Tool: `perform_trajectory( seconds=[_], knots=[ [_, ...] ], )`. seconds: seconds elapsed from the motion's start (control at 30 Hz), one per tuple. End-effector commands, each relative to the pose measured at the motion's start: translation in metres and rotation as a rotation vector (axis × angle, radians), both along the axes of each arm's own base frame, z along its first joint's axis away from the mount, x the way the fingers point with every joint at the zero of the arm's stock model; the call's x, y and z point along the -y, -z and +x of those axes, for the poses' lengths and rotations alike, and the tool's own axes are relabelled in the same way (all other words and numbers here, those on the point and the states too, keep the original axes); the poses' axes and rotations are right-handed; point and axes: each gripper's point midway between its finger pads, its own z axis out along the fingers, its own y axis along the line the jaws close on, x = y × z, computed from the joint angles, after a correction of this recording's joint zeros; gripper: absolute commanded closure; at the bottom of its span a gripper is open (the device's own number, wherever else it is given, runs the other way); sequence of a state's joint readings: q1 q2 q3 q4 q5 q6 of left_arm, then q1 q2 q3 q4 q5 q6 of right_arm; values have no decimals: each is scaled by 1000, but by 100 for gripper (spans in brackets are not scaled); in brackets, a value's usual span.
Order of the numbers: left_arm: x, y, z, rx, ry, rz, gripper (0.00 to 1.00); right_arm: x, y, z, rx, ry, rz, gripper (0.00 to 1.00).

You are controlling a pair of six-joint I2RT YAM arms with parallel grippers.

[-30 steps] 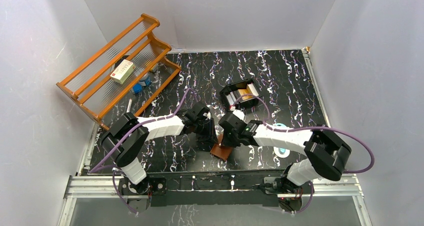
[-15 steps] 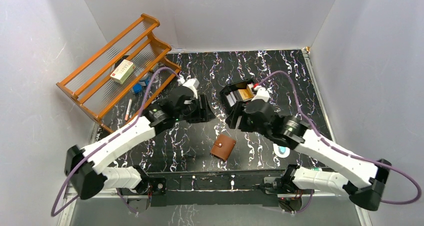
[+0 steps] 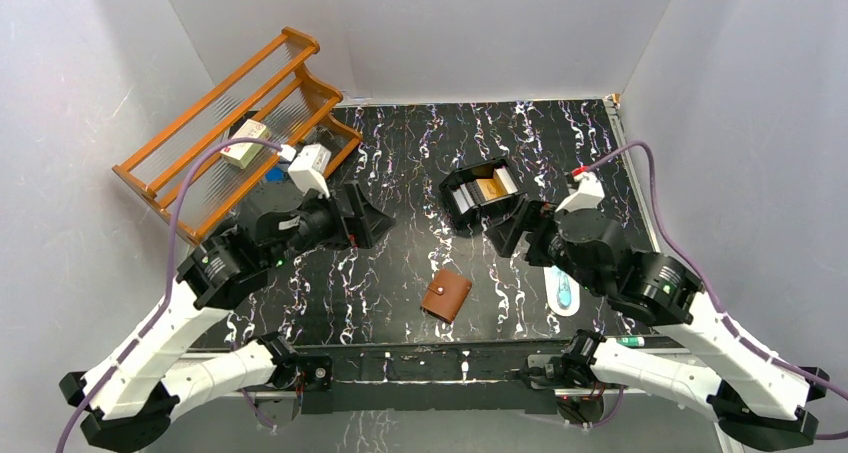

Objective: Put the credit cards into the card holder
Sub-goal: Reset both arms

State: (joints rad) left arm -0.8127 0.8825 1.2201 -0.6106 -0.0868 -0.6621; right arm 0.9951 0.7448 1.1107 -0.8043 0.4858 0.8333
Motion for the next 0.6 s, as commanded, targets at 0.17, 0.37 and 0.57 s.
perform_trajectory(
  seconds=[0.17, 0.37, 0.57],
  knots=[
    [-17, 21, -15, -28, -14, -1, 1, 18, -21, -2, 61, 48, 76, 2],
    [-20, 24, -14, -24, -30, 5, 1, 16, -23, -2, 63, 43, 84, 2],
    [-27, 23, -12, 3, -54, 13, 1, 12, -19, -2, 52, 41, 107, 2]
  ],
)
